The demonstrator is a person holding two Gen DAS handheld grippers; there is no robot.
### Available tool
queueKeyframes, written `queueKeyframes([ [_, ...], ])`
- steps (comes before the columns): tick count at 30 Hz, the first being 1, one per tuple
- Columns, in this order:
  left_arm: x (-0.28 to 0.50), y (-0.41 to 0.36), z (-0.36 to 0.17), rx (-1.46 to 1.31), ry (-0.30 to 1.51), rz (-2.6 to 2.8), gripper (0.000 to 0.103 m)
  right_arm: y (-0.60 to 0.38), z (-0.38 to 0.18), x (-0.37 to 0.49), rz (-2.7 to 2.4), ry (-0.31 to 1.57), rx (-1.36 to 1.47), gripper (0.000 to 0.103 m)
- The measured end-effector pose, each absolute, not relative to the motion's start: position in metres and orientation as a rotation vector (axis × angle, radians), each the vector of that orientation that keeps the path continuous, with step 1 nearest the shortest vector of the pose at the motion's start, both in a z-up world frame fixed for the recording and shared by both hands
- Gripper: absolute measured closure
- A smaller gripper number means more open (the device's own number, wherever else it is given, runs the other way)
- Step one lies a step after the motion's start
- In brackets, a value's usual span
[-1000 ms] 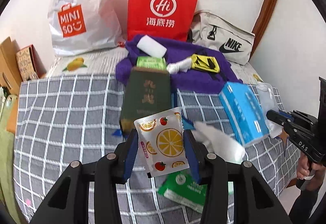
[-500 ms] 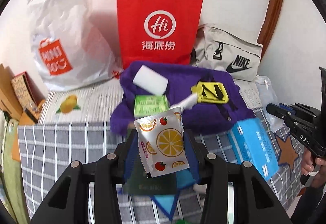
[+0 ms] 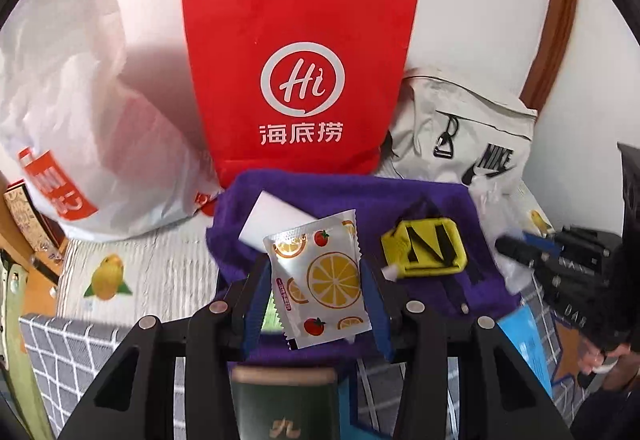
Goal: Organize soft objects
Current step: 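Carry the sachet with the left tool while the right tool carries the mesh bag to the towel, then lower the sachet onto the towel with the left tool while the right tool lowers the mesh bag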
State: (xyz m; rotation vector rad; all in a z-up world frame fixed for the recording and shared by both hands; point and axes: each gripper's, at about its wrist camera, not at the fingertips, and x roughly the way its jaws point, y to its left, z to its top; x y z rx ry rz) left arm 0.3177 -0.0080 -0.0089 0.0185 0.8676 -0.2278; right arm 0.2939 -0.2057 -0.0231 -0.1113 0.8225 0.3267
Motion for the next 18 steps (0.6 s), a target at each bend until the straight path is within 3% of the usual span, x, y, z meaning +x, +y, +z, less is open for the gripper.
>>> queueKeyframes([
  [18,0.355,-0.017,-0.054,0.012,0.962,-0.229,0.061,-0.202,-0.099,0.334,0.359,1.059,-0.139,0.093],
])
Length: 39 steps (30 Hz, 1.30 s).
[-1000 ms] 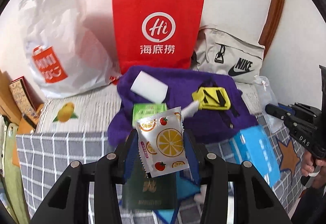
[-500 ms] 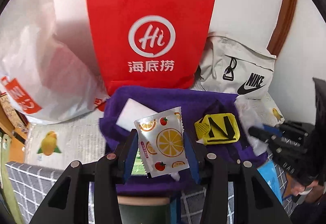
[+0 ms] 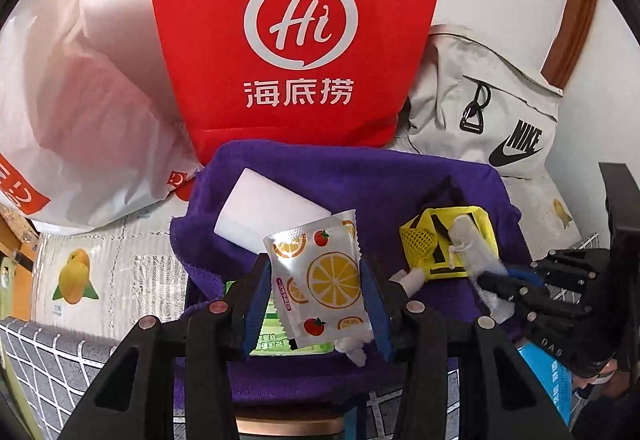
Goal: Organize soft objects
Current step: 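Lower the sachet onto the towel with the left tool while the right tool lowers the mesh bag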
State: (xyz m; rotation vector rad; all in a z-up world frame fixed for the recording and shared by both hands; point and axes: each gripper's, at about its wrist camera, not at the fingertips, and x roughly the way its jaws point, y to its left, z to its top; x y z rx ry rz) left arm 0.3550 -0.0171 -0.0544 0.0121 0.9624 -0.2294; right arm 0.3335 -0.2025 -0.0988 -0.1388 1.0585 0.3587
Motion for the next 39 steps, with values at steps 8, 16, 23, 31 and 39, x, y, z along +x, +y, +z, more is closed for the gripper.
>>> queueKeyframes([
  [8,0.361,-0.021,-0.067,0.008,1.002,-0.251,0.061,-0.198,-0.103,0.335,0.378,1.077,-0.159,0.076],
  [16,0.365,-0.02,-0.084,0.019,1.048,-0.229,0.06,-0.203,-0.088,0.33,0.361,1.025,-0.154,0.052],
  [23,0.367,-0.02,-0.092,0.04,1.066,-0.214,0.058,-0.194,-0.081,0.326,0.271,0.983,-0.251,0.039],
  [31,0.371,-0.02,-0.097,0.044,1.097,-0.189,0.045,-0.184,-0.078,0.324,0.255,0.974,-0.293,0.039],
  [39,0.373,-0.023,-0.097,0.062,1.109,-0.151,0.03,-0.184,-0.075,0.323,0.252,0.968,-0.293,0.039],
])
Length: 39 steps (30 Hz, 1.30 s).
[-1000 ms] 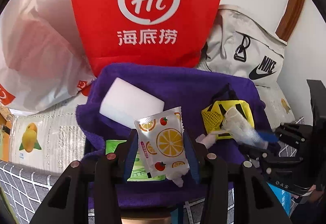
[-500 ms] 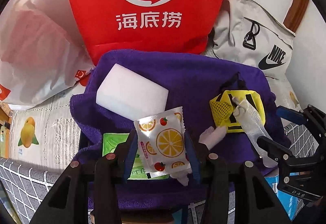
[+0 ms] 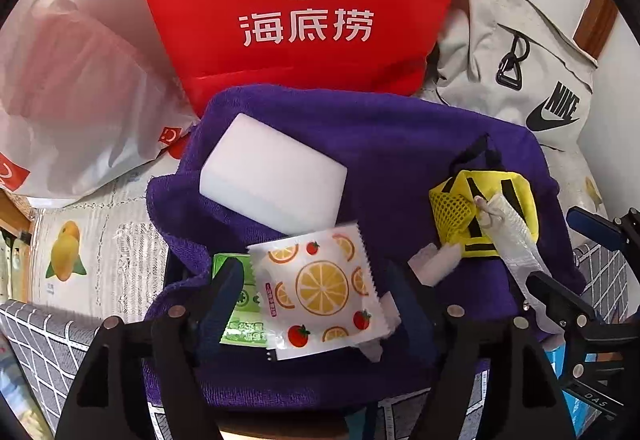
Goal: Organize soft objects
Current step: 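Lower the sachet onto the towel with the left tool while the right tool lowers the mesh bag, then move both tools back to the bed, right tool reaching the white glove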
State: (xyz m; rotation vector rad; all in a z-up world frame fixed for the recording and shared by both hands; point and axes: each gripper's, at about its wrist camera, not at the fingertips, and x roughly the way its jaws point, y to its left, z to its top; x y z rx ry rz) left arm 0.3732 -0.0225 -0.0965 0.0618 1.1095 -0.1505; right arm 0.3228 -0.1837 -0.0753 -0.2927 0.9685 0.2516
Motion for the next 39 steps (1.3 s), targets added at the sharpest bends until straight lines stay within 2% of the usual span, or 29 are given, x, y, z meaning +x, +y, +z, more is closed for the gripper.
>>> queueKeyframes([
  [10,0.366,-0.02,-0.079,0.092,1.087,-0.09,0.028,-0.192,-0.065,0.321,0.262,0.962,-0.246,0.039],
  [19,0.332,-0.013,-0.039,0.084,1.031,-0.091,0.028,-0.197,-0.032,0.296,0.279,0.926,-0.201,0.039],
  [28,0.265,0.004,-0.014,0.077,1.0,-0.119,0.028,-0.195,-0.02,0.23,0.291,0.93,-0.164,0.039],
  [39,0.185,0.021,-0.017,0.021,0.999,-0.146,0.028,-0.173,-0.03,0.125,0.406,0.943,-0.07,0.038],
])
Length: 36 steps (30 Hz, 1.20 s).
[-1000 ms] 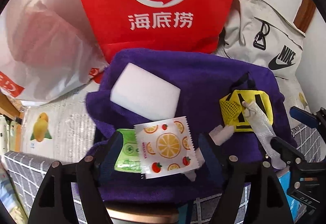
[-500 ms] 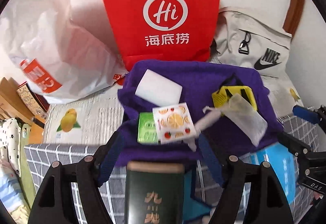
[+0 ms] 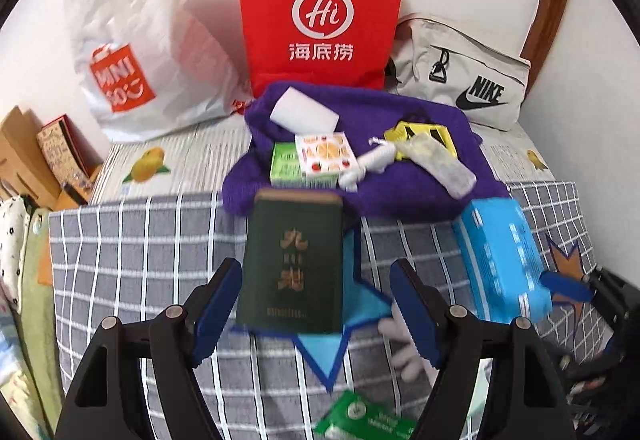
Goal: Organize soft objects
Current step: 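Move both tools back to the bed, right tool reaching the white glove, then grasp the white glove with the right tool while the left tool grasps the green sachet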
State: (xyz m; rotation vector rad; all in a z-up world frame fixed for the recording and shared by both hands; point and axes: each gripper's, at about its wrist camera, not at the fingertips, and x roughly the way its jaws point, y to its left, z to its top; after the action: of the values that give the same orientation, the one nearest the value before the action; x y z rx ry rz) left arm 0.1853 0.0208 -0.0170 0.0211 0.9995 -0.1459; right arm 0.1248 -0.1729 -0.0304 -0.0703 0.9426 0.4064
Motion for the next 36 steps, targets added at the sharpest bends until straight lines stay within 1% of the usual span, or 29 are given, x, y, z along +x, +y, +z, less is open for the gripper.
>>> queueKeyframes([
  [5,0.16,0.024,-0.029,-0.001,1.007,-0.155,0.028,-0.143,-0.052,0.089,0.516,0.961,-0.07,0.038],
  [9,0.141,0.028,-0.04,-0.002,1.025,-0.144,0.028,-0.123,-0.069,0.081,0.494,0.957,-0.143,0.039],
  [11,0.13,0.032,-0.044,-0.002,1.026,-0.149,0.028,-0.12,-0.071,0.08,0.472,0.917,-0.164,0.039],
  [15,0.115,0.047,-0.057,-0.013,1.047,-0.136,0.028,-0.117,-0.08,0.091,0.428,0.91,-0.192,0.038],
  [21,0.11,0.069,-0.075,-0.055,1.086,-0.109,0.028,-0.107,-0.104,0.111,0.419,0.981,-0.191,0.038],
  [24,0.108,0.073,-0.081,-0.073,1.095,-0.113,0.028,-0.1,-0.11,0.111,0.405,0.97,-0.249,0.039],
  [26,0.107,0.072,-0.085,-0.078,1.099,-0.122,0.028,-0.097,-0.113,0.109,0.39,0.962,-0.287,0.043],
  [27,0.107,0.072,-0.086,-0.078,1.1,-0.127,0.028,-0.095,-0.114,0.108,0.38,0.957,-0.31,0.051],
  [28,0.107,0.071,-0.088,-0.079,1.103,-0.132,0.028,-0.095,-0.115,0.107,0.372,0.951,-0.333,0.062],
  [29,0.106,0.071,-0.09,-0.083,1.106,-0.135,0.028,-0.095,-0.117,0.106,0.37,0.944,-0.347,0.069],
  [32,0.104,0.067,-0.096,-0.09,1.113,-0.163,0.028,-0.102,-0.118,0.104,0.395,0.94,-0.318,0.079],
  [33,0.103,0.067,-0.098,-0.093,1.115,-0.172,0.028,-0.105,-0.116,0.103,0.404,0.938,-0.303,0.087],
  [34,0.102,0.066,-0.1,-0.097,1.117,-0.181,0.028,-0.108,-0.114,0.102,0.407,0.937,-0.283,0.091],
  [36,0.098,0.065,-0.104,-0.111,1.133,-0.195,0.028,-0.119,-0.104,0.097,0.412,0.923,-0.214,0.093],
])
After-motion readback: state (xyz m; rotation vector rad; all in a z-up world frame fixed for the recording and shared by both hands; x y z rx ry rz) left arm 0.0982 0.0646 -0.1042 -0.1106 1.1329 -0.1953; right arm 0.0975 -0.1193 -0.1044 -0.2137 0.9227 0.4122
